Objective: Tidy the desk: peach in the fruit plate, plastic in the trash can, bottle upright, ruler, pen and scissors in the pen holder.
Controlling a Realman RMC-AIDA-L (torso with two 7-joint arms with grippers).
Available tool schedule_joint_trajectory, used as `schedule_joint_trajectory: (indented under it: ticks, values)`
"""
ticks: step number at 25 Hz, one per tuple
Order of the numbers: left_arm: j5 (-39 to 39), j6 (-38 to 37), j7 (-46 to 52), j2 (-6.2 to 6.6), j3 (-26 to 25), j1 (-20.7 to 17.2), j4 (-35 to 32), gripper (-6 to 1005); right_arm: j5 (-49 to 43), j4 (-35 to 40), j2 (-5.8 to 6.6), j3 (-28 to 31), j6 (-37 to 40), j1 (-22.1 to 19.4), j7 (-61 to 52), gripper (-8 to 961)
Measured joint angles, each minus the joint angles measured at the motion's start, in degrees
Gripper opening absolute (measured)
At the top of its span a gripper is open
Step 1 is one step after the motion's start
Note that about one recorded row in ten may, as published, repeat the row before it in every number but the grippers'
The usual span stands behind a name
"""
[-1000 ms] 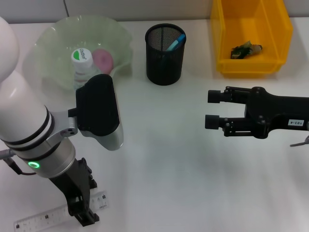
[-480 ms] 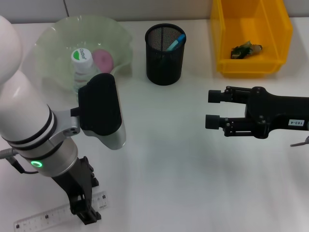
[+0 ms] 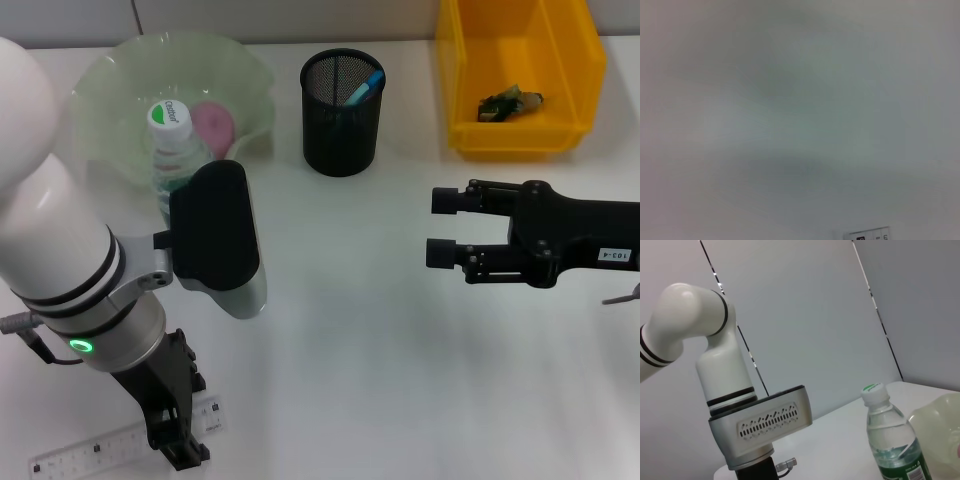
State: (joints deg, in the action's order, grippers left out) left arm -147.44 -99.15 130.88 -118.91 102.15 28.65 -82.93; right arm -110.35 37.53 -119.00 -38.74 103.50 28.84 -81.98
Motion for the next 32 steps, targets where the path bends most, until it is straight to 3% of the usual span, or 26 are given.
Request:
schedule_joint_trajectory:
  ticks: [32]
  values:
    - [-2.2,1.6,1.0,-0.09,2.6,-0.3,-0.7,744,0.1,0.2,-0.01,0.0,0.5,-0.6,-0.2,787]
